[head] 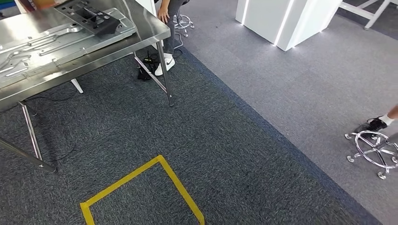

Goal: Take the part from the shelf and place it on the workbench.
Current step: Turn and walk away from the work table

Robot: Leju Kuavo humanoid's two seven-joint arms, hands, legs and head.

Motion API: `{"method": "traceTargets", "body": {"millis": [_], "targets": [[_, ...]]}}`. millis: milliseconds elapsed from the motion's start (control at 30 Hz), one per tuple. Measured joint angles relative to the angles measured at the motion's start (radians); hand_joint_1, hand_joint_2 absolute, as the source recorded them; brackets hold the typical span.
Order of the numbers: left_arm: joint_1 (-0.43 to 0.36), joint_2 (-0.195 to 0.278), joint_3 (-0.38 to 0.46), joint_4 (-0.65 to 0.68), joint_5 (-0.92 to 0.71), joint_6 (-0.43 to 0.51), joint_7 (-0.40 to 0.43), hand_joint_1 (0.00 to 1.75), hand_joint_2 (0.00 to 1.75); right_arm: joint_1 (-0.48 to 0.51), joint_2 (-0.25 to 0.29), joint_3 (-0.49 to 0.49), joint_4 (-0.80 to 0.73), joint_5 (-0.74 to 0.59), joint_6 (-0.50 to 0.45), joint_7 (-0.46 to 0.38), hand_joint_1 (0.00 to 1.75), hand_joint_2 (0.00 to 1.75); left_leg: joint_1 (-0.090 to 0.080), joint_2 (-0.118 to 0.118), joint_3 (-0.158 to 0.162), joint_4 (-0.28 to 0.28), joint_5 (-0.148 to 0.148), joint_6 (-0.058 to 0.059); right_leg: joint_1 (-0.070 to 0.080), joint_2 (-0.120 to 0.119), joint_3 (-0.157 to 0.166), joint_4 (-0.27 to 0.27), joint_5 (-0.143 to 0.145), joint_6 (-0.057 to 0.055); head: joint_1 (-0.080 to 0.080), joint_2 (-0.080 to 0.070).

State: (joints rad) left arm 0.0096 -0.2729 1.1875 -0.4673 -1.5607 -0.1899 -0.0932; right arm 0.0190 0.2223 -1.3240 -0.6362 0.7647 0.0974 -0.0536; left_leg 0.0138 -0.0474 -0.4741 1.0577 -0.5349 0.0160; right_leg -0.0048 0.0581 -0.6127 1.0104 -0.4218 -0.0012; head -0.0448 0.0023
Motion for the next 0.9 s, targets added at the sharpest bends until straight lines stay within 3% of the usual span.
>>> {"method": "traceTargets", "body": {"millis": [67,133,167,233,300,333,367,400,467,533,633,700,767,833,867,900], "targets": [[-0.002,0.006,0.000,0.013,0.003,-0.008,-0.010,0.00,0.00,0.000,-0.007,-0.004,0.010,-0.002,0.021,-0.002,0.00,0.00,-0.003,-0.016,0.030,-0.059,-0.020,0.007,0.002,0.017,-0.014,0.010,0.013,0.013,0.001,0.000],[-0.006,0.010,0.001,0.026,0.008,-0.011,-0.015,0.00,0.00,0.001,-0.013,-0.013,0.020,-0.008,0.037,-0.006,0.00,0.00,-0.002,0.006,0.024,-0.065,-0.014,0.020,0.000,0.026,-0.020,0.013,0.020,0.024,0.002,0.000],[-0.007,0.012,0.002,0.032,0.010,-0.011,-0.017,0.00,0.00,0.001,-0.017,-0.017,0.025,-0.011,0.043,-0.007,0.00,0.00,-0.002,0.018,0.021,-0.067,-0.009,0.029,-0.001,0.015,-0.028,0.029,0.009,0.028,0.004,0.000],[-0.007,0.016,0.006,0.041,0.011,-0.011,-0.019,0.00,0.00,0.000,-0.021,-0.022,0.034,-0.016,0.050,-0.009,0.00,0.00,-0.002,0.045,0.013,-0.069,0.002,0.043,-0.003,-0.023,-0.066,0.119,-0.053,0.034,0.007,0.000],[-0.005,0.022,0.010,0.050,0.012,-0.007,-0.024,0.00,0.00,-0.002,-0.025,-0.026,0.043,-0.024,0.062,-0.011,0.00,0.00,-0.005,0.071,0.003,-0.068,0.008,0.046,-0.005,-0.044,-0.115,0.248,-0.122,0.041,0.009,0.000],[-0.006,0.026,0.012,0.056,0.013,-0.003,-0.028,0.00,0.00,-0.002,-0.027,-0.029,0.047,-0.030,0.072,-0.012,0.00,0.00,-0.007,0.083,-0.001,-0.068,0.010,0.046,-0.007,-0.049,-0.122,0.284,-0.135,0.042,0.009,0.000],[-0.007,0.030,0.013,0.062,0.014,0.001,-0.031,0.00,0.00,-0.001,-0.029,-0.034,0.052,-0.035,0.081,-0.013,0.00,0.00,-0.008,0.095,-0.004,-0.068,0.011,0.045,-0.008,-0.052,-0.111,0.284,-0.130,0.043,0.009,0.000],[-0.008,0.033,0.013,0.069,0.014,0.006,-0.032,0.00,0.00,-0.001,-0.031,-0.039,0.057,-0.039,0.089,-0.014,0.00,0.00,-0.009,0.105,-0.005,-0.067,0.012,0.044,-0.008,-0.058,-0.079,0.244,-0.109,0.041,0.009,0.000],[-0.012,0.037,0.014,0.085,0.011,0.020,-0.029,0.00,0.00,-0.002,-0.038,-0.047,0.066,-0.041,0.101,-0.018,0.00,0.00,-0.011,0.125,-0.003,-0.067,0.012,0.041,-0.002,-0.089,0.013,0.102,-0.063,0.028,0.009,0.000],[-0.016,0.040,0.014,0.100,0.007,0.033,-0.024,0.00,0.00,-0.004,-0.045,-0.051,0.073,-0.039,0.107,-0.022,0.00,0.00,-0.014,0.142,-0.002,-0.065,0.010,0.031,0.009,-0.115,0.061,0.012,-0.046,0.012,0.008,0.000],[-0.026,0.045,0.014,0.115,0.001,0.044,-0.023,0.00,0.00,-0.003,-0.051,-0.060,0.082,-0.038,0.112,-0.026,0.00,0.00,-0.013,0.158,0.002,-0.065,0.007,0.013,0.013,-0.099,0.060,-0.006,-0.043,-0.006,0.008,0.000],[-0.029,0.049,0.013,0.122,0.000,0.048,-0.022,0.00,0.00,-0.004,-0.053,-0.066,0.087,-0.038,0.115,-0.027,0.00,0.00,-0.010,0.120,-0.013,-0.027,-0.022,0.003,0.006,-0.083,0.066,-0.024,-0.032,-0.018,0.007,0.000],[-0.027,0.053,0.013,0.129,-0.002,0.054,-0.021,0.00,0.00,-0.007,-0.053,-0.068,0.092,-0.037,0.117,-0.029,0.00,0.00,-0.007,0.069,-0.068,0.084,-0.082,-0.004,0.003,-0.067,0.066,-0.032,-0.026,-0.026,0.005,0.000],[-0.025,0.059,0.013,0.136,-0.004,0.067,-0.017,0.00,0.00,-0.009,-0.053,-0.071,0.094,-0.033,0.119,-0.028,0.00,0.00,-0.003,0.056,-0.126,0.194,-0.116,-0.009,0.004,-0.045,0.061,-0.027,-0.026,-0.027,0.005,0.000],[-0.024,0.062,0.012,0.139,-0.006,0.078,-0.015,0.00,0.00,-0.009,-0.053,-0.073,0.095,-0.029,0.122,-0.026,0.00,0.00,-0.001,0.055,-0.136,0.207,-0.105,-0.012,0.003,-0.033,0.059,-0.023,-0.026,-0.026,0.005,0.000],[-0.023,0.065,0.009,0.144,-0.007,0.089,-0.014,0.00,0.00,-0.008,-0.052,-0.076,0.094,-0.024,0.127,-0.024,0.00,0.00,0.001,0.054,-0.129,0.183,-0.076,-0.014,0.003,-0.020,0.057,-0.017,-0.028,-0.025,0.005,0.000]]}}
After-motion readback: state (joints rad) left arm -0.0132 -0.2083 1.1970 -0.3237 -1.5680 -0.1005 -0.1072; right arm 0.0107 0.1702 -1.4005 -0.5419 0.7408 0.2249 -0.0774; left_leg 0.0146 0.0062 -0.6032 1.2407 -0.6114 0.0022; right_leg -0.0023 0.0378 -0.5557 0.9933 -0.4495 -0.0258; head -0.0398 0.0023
